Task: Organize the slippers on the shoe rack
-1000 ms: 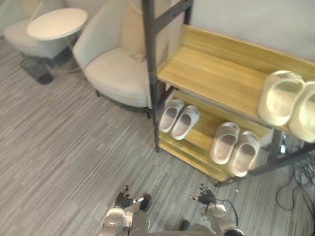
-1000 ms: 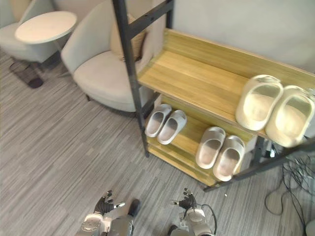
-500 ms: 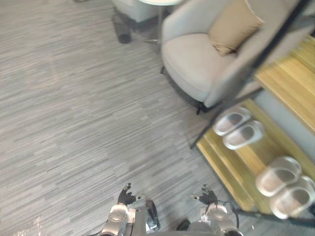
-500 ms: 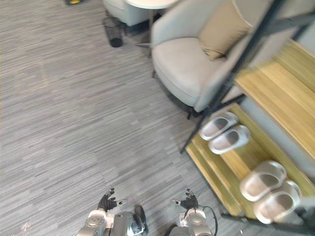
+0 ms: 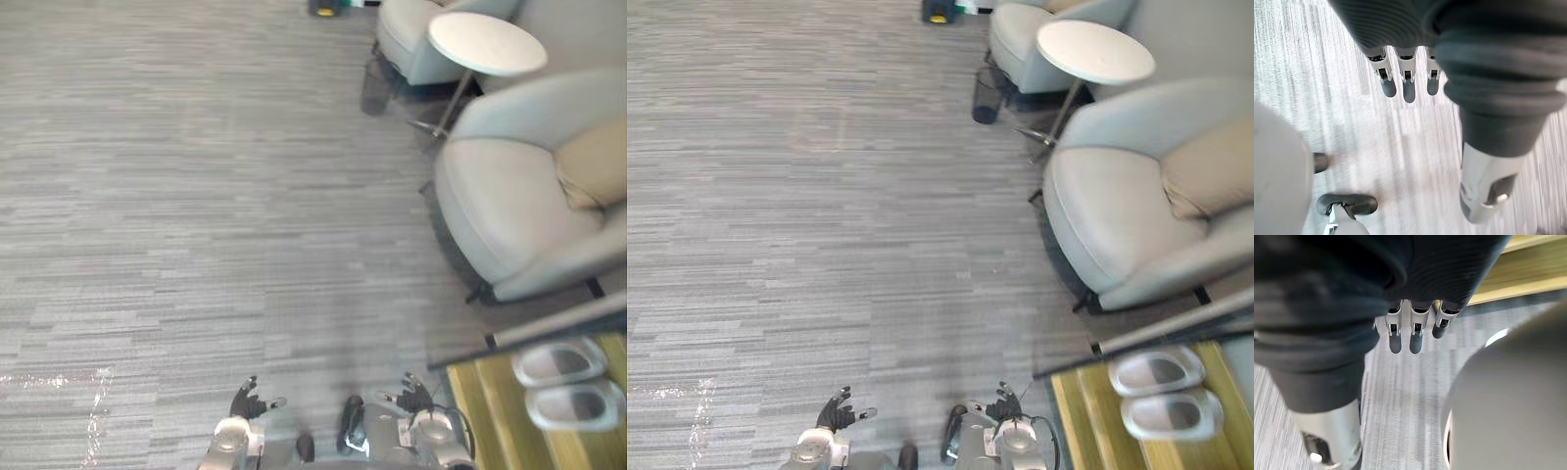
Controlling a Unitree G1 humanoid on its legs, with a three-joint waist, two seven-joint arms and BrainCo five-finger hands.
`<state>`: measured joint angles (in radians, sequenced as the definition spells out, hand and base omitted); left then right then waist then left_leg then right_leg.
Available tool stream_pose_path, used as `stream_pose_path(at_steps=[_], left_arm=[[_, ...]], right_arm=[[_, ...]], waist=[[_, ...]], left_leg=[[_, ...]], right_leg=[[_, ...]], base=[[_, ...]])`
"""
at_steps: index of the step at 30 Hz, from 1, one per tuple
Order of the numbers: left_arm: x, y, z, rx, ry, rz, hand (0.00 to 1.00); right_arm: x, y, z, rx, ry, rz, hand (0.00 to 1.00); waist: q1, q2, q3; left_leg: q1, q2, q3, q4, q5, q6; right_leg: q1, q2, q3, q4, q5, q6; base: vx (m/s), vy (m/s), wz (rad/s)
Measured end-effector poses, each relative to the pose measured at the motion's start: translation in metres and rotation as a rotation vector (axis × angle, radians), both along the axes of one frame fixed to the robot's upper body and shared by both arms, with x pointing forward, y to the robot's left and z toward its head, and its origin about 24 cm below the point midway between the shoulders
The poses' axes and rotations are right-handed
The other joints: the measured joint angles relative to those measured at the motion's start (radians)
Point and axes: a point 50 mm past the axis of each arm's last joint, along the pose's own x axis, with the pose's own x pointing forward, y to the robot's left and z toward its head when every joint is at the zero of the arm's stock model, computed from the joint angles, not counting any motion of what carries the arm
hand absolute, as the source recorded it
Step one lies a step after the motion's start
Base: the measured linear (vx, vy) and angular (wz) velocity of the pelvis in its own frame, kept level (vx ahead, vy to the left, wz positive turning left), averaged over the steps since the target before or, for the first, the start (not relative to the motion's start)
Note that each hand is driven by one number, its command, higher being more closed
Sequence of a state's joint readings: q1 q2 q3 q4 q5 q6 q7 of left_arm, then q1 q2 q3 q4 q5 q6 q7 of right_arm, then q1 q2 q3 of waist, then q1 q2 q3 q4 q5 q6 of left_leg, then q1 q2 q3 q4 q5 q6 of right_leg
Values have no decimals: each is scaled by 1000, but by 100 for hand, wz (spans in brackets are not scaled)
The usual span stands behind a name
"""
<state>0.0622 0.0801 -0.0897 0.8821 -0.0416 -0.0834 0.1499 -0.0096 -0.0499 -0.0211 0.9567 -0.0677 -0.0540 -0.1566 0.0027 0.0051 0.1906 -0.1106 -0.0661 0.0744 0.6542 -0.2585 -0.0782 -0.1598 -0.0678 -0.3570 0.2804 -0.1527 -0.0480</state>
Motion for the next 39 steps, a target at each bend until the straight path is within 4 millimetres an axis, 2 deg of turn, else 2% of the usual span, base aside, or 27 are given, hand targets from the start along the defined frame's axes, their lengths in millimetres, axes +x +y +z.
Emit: stream_pose_path(at_steps=[1,2,4,7,8,9,10,11,12,15,17,18,19,20,21,23,25,26,27,28,29,31,33,34,35,36,39], left_arm=[[0,4,0,-4,-4,38,0],[1,9,1,0,-9,64,0],[8,10,4,-1,-32,74,0],[19,12,11,2,-87,75,0],[22,11,13,2,-96,72,0],[20,10,11,-2,-89,74,0],[25,16,14,13,-100,80,0],[27,19,15,18,-106,84,0],[28,25,16,33,-108,89,0],[23,25,13,22,-88,112,0],[14,25,8,23,-58,107,0],[13,25,8,27,-50,101,0],[9,26,6,41,-29,86,0],[4,26,3,43,-8,86,0],[2,26,3,42,-4,89,0],[-1,25,1,37,4,92,0],[2,21,2,28,-3,90,0],[8,17,4,18,-19,84,0],[8,17,4,17,-19,82,0],[8,16,3,19,-16,73,0],[6,15,2,22,-5,62,0],[6,6,0,4,0,52,0],[6,-7,-2,-29,11,53,0],[6,-8,-2,-33,12,57,0],[6,-10,-2,-48,3,78,0],[10,-8,1,-47,-18,88,0],[15,-5,5,-41,-48,92,0]], right_arm=[[1,3,0,0,3,20,0],[3,7,1,8,-2,24,0],[8,8,2,10,-15,16,0],[14,6,5,16,-34,-13,0],[15,4,6,14,-38,-21,0],[13,1,5,7,-31,-29,0],[14,8,4,24,-26,-25,0],[15,11,4,31,-28,-21,0],[18,18,5,51,-34,-21,0],[23,19,7,54,-51,-22,0],[22,22,7,64,-49,-16,0],[21,22,6,65,-44,-17,0],[16,21,4,66,-31,-19,0],[12,20,2,67,-21,-18,0],[10,20,2,69,-17,-18,0],[14,16,4,54,-35,-8,0],[18,14,6,45,-48,0,0],[23,11,9,34,-68,4,0],[23,10,9,33,-66,4,0],[21,10,8,32,-59,1,0],[11,4,4,26,-36,-17,0],[15,-1,6,12,-42,-17,0],[15,-9,7,4,-47,-43,0],[15,-9,7,2,-46,-44,0],[11,-12,6,-4,-27,-50,0],[8,-9,4,4,-15,-54,0],[7,2,2,31,-11,-54,0]], waist=[[11,15,9],[11,9,17],[12,-13,31],[24,-32,46],[35,-31,46],[43,-7,39],[44,-43,48],[43,-53,49],[51,-76,53],[58,-77,51],[57,-79,49],[54,-80,48],[41,-80,48],[33,-73,52],[32,-72,52],[5,-61,58],[-3,-51,64],[-11,-38,72],[-14,-39,71],[-19,-46,68],[-23,-58,55],[-16,-17,42],[-24,24,45],[-25,28,48],[-23,38,55],[-7,35,59],[5,19,54]], left_leg=[[-84,102,121,212,10,5],[-112,173,177,273,-16,40],[-169,213,192,246,-48,43],[-254,210,175,43,-44,33],[-284,192,137,-145,34,20],[-289,195,101,-274,215,31],[-285,160,112,-269,198,55],[-283,149,112,-279,196,60],[-293,122,108,-259,163,80],[-270,104,114,-197,79,103],[-173,85,132,-208,-4,110],[-154,78,131,-215,-14,111],[-97,67,129,-235,-39,119],[-32,67,126,-268,-57,126],[-5,67,128,-285,-57,125],[119,78,118,-373,-54,121],[166,99,107,-414,-54,120],[216,134,97,-451,-55,119],[229,138,90,-461,-56,115],[256,140,75,-474,-62,100],[314,144,33,-476,-104,25],[308,185,12,-447,-98,9],[191,229,-21,-147,-37,-74],[168,237,-22,-83,-10,-84],[76,293,-4,175,49,-103],[18,350,73,332,28,-76],[-112,383,201,335,-16,-26]], right_leg=[[81,27,3,-55,-1,-3],[148,33,7,-96,-1,-3],[219,12,9,-136,-1,-3],[287,-40,6,-172,-22,33],[314,-59,5,-182,-52,83],[336,-52,8,-185,-91,145],[350,-87,7,-191,-96,154],[349,-94,8,-195,-88,145],[351,-111,11,-198,-33,143],[343,-148,46,-89,-18,176],[211,-223,137,292,38,213],[176,-233,155,374,49,208],[78,-238,183,593,12,194],[7,-221,171,705,-37,181],[-16,-216,156,722,-54,175],[-120,-175,47,623,-137,97],[-170,-133,9,478,-146,90],[-211,-71,5,208,-73,99],[-208,-57,10,125,-35,104],[-204,-41,37,-16,46,109],[-189,-22,126,-73,271,47],[-207,-1,115,10,193,31],[-165,1,62,73,83,8],[-147,3,57,71,72,8],[-52,18,45,33,37,-1],[26,30,43,4,5,-8],[152,32,49,-90,-8,6]], base=[[485,-36,-17],[570,-37,-13],[382,31,0],[357,153,-2],[507,345,-8],[526,346,13],[466,285,22],[445,228,47],[444,233,31],[418,245,12],[389,249,-27],[391,188,-14],[412,114,-2],[428,89,-1],[446,63,-2],[457,18,15],[589,-101,31],[613,-150,43],[439,-129,55],[594,-223,79],[622,-250,72],[638,-257,42],[739,-265,39],[573,-177,34],[525,-139,21],[492,-117,14],[448,-38,-8]])
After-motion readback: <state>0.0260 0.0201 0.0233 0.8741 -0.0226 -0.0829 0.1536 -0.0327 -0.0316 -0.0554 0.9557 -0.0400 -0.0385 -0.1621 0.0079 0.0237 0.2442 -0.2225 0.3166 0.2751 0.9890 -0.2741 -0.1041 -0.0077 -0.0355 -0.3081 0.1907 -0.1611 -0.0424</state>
